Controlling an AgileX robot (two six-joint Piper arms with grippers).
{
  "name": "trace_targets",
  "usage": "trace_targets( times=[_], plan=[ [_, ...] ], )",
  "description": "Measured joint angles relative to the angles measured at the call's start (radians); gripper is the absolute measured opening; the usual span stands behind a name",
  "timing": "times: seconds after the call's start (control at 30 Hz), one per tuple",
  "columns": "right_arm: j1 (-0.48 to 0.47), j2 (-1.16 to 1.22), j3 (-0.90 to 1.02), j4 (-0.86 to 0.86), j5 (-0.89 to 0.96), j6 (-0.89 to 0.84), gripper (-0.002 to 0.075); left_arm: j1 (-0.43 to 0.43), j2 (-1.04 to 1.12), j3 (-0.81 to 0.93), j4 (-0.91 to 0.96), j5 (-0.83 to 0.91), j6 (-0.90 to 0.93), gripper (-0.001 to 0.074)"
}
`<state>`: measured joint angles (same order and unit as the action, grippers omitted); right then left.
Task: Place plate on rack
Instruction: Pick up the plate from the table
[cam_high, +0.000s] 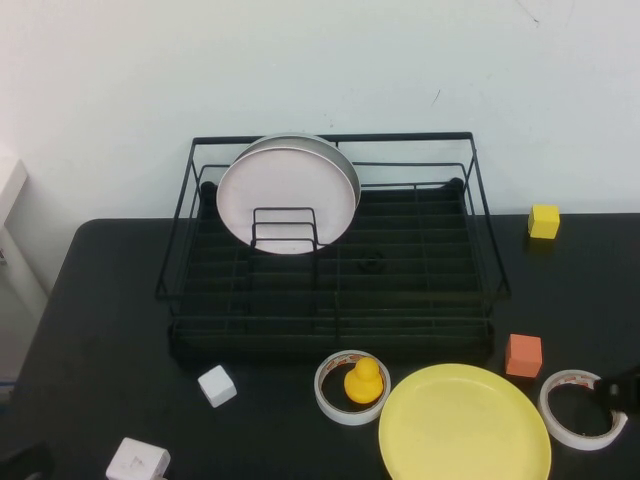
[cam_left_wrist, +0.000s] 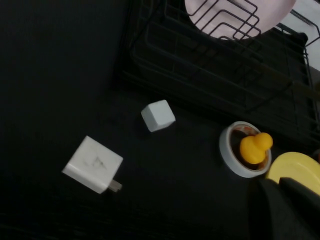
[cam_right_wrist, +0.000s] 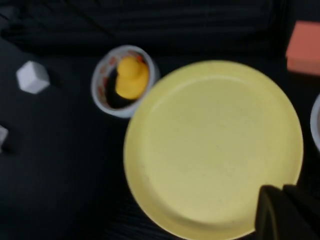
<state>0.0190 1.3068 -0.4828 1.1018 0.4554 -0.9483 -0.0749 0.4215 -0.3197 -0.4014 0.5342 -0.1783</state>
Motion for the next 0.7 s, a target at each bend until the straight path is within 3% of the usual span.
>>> trace_targets(
  times=[0.23,0.5,0.7],
  plan=[
    [0.000,0.267,-0.009,0.137,-0.001,-0.143,0.0032,0.000,0.000,0.000,-0.070,0.009,0.000,-0.0002],
    [0.000,0.498,-0.014,0.312,0.017,-0.305,0.0280,0.000,0.000,0.000,-0.074,0.017,0.000,-0.0002],
    [0.000,0.618,-0.018,0.474,-0.016,-0.446,0.0328,0.000,0.000,0.000,-0.076,0.017,0.005,-0.0002]
  ],
)
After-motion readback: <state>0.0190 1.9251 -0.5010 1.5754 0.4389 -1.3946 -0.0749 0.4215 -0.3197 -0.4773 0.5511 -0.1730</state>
